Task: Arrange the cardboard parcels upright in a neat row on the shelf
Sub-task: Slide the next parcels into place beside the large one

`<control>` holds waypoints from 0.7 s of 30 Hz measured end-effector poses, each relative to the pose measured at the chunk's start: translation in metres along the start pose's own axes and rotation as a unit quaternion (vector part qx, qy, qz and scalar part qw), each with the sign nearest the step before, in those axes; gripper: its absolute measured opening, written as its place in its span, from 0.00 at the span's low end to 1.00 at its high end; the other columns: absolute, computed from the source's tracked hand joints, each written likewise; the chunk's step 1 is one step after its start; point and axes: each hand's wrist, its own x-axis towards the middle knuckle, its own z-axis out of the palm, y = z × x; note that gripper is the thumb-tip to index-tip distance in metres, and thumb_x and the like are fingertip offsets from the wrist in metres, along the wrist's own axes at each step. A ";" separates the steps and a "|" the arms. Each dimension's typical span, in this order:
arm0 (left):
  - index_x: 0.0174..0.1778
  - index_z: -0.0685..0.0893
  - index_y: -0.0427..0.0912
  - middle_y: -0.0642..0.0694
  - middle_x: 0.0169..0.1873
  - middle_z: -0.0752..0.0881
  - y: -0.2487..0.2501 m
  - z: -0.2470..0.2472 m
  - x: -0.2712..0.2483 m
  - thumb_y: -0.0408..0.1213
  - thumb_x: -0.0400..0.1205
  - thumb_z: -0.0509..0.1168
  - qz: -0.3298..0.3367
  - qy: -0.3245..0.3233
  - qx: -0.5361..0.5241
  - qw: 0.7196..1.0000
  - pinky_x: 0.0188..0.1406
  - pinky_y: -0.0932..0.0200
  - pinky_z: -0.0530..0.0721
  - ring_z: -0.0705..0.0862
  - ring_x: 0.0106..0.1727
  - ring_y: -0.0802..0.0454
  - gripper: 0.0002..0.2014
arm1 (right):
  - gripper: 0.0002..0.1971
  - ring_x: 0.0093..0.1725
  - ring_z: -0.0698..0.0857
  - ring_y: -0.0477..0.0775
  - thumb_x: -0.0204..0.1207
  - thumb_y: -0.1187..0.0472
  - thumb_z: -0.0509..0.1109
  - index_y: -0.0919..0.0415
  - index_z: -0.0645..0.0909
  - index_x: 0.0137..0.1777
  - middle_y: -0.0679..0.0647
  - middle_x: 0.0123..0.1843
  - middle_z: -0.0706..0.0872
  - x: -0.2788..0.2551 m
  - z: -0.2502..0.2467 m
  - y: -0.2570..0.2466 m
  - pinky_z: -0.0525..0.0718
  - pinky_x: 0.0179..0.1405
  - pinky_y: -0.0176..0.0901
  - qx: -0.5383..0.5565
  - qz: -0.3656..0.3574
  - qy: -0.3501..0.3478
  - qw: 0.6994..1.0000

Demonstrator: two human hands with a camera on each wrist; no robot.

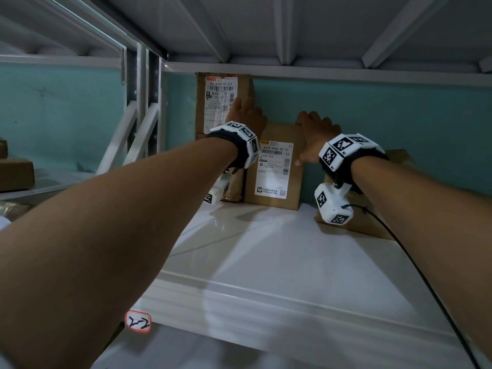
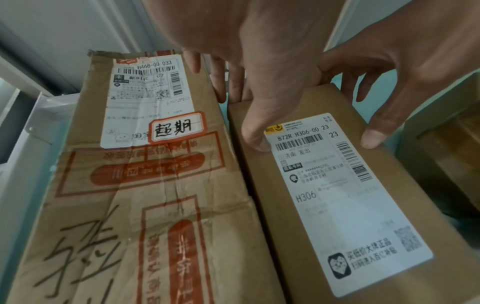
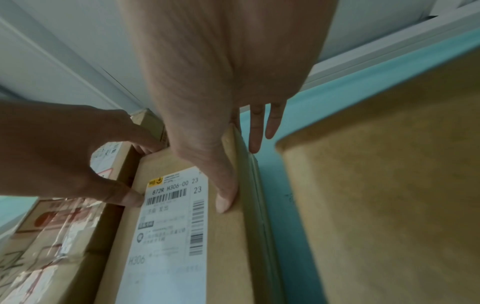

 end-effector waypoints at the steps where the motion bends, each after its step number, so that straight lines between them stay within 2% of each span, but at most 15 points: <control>1: 0.68 0.79 0.44 0.46 0.65 0.80 0.000 0.000 0.000 0.46 0.82 0.65 0.001 0.000 0.000 1.000 0.74 0.42 0.60 0.62 0.78 0.40 0.19 | 0.43 0.67 0.73 0.65 0.59 0.53 0.84 0.57 0.65 0.71 0.58 0.70 0.71 0.000 0.000 0.000 0.71 0.64 0.59 0.000 0.000 0.000 1.000; 4: 0.69 0.77 0.43 0.46 0.65 0.81 0.002 0.000 -0.001 0.44 0.82 0.65 -0.001 0.009 0.000 1.000 0.74 0.43 0.60 0.63 0.78 0.40 0.20 | 0.43 0.67 0.73 0.65 0.59 0.53 0.84 0.57 0.65 0.71 0.58 0.70 0.70 0.002 0.002 0.001 0.71 0.64 0.59 -0.003 0.002 0.002 1.000; 8: 0.76 0.69 0.42 0.45 0.66 0.81 0.003 0.001 -0.002 0.42 0.84 0.64 -0.001 0.021 -0.004 1.000 0.73 0.45 0.61 0.64 0.77 0.40 0.25 | 0.43 0.67 0.73 0.65 0.58 0.54 0.84 0.57 0.64 0.71 0.58 0.69 0.70 0.004 0.005 0.001 0.70 0.63 0.58 -0.004 -0.002 0.006 1.000; 16: 0.74 0.70 0.40 0.42 0.67 0.82 0.006 0.002 0.001 0.41 0.86 0.61 0.000 0.027 0.006 1.000 0.76 0.46 0.57 0.61 0.80 0.39 0.21 | 0.43 0.67 0.73 0.66 0.58 0.53 0.84 0.57 0.65 0.71 0.58 0.69 0.71 0.008 0.008 0.003 0.70 0.63 0.58 -0.015 0.001 0.008 1.000; 21: 0.76 0.68 0.40 0.42 0.72 0.77 0.008 -0.001 -0.002 0.45 0.85 0.61 0.011 0.014 0.050 0.999 0.77 0.47 0.56 0.58 0.81 0.39 0.24 | 0.46 0.71 0.70 0.66 0.62 0.45 0.81 0.56 0.61 0.76 0.58 0.73 0.71 0.003 0.004 0.006 0.67 0.68 0.59 -0.091 -0.031 0.008 0.995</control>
